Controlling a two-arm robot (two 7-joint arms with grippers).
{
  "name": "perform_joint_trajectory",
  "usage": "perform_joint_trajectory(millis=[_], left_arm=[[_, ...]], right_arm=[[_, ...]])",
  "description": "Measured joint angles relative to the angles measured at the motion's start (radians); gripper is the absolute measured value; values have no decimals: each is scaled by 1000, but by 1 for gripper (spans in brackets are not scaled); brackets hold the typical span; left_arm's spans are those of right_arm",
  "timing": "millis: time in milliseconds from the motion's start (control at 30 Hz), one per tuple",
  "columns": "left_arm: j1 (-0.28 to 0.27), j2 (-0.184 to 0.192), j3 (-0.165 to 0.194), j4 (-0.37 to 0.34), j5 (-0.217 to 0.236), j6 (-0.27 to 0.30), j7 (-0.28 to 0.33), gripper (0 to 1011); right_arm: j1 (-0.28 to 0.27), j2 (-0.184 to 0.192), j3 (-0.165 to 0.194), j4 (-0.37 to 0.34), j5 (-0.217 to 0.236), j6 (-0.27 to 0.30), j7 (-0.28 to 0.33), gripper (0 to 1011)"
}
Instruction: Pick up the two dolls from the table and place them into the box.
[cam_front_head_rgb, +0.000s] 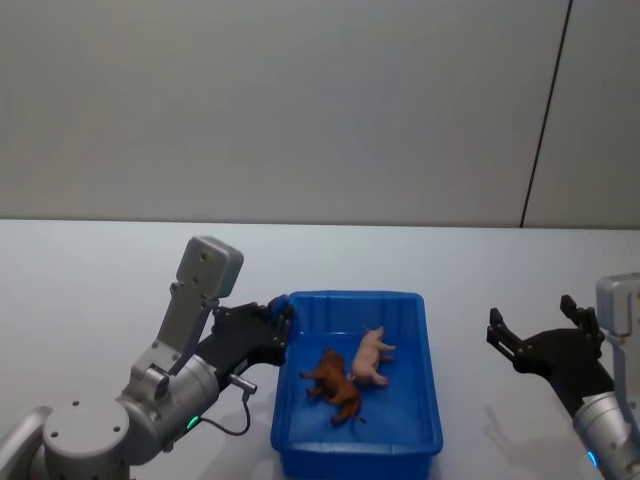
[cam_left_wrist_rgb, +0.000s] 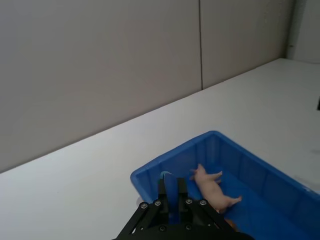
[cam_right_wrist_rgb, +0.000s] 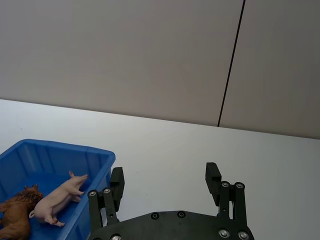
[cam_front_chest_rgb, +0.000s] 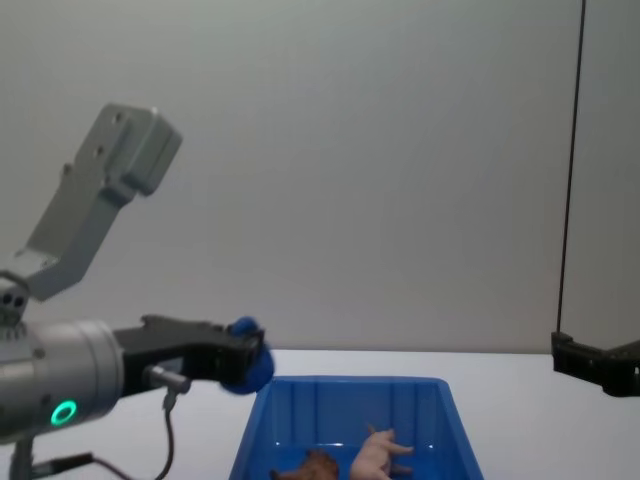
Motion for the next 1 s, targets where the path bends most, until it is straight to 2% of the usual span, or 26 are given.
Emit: perform_joint_trajectory(millis=[100, 533, 767, 1000], left_arm=[[-12, -4, 1, 2, 4, -16, -43, 113], [-74, -35, 12, 58, 10, -75, -240, 538], [-93, -47, 18, 80, 11, -90, -297, 787], [-105, -54, 20, 92, 11, -98, -331, 967]], right_arm=[[0, 0, 0, 0, 0, 0, 0, 1001], [0, 0, 0, 0, 0, 0, 0, 1001], [0, 0, 0, 0, 0, 0, 0, 1001], [0, 0, 0, 0, 0, 0, 0, 1001]])
